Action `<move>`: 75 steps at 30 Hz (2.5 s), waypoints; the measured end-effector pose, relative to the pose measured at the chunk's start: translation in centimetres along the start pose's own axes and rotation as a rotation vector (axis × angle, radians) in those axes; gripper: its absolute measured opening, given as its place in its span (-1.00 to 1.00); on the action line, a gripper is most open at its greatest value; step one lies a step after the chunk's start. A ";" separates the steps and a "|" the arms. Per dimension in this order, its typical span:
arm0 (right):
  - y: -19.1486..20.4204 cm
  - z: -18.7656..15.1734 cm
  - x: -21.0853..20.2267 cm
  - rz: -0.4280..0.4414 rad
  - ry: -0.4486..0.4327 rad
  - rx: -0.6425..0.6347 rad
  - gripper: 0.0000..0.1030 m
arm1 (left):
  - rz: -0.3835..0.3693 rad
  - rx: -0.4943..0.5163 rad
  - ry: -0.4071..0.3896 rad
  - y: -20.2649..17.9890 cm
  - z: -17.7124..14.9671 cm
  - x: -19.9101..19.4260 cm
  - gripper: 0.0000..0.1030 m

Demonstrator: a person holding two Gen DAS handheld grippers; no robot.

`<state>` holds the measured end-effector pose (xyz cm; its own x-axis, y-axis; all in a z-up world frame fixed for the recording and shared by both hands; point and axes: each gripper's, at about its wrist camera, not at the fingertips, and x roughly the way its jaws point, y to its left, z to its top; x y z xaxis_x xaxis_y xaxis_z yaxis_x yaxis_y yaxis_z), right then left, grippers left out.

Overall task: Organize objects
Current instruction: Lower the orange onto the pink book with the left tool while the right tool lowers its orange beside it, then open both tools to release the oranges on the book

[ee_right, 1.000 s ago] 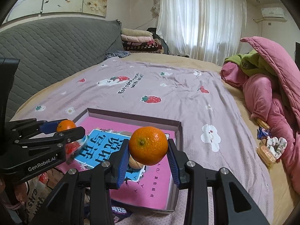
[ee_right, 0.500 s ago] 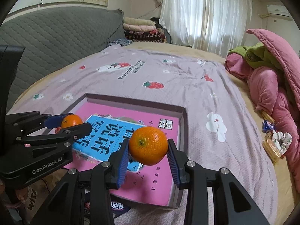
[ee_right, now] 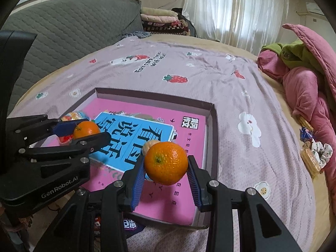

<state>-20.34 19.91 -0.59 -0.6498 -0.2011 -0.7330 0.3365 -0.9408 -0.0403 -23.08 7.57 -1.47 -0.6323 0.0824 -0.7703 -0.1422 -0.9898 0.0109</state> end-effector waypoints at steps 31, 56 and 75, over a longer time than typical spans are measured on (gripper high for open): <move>0.1 -1.0 1.7 0.025 0.092 -0.021 -0.23 | 0.012 0.012 0.115 0.2 -1.5 2.8 -0.25; -0.8 -1.4 2.8 0.037 0.121 0.042 -0.23 | 0.023 0.002 0.117 0.2 -1.5 2.9 -0.24; -1.1 -1.3 2.4 0.045 0.096 0.057 0.08 | 0.028 -0.013 0.117 0.6 -1.4 1.6 -0.20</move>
<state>-21.43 20.82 -3.19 -0.5660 -0.2187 -0.7948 0.3228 -0.9460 0.0305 -23.08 6.91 -3.58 -0.5427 0.0408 -0.8389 -0.1154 -0.9930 0.0263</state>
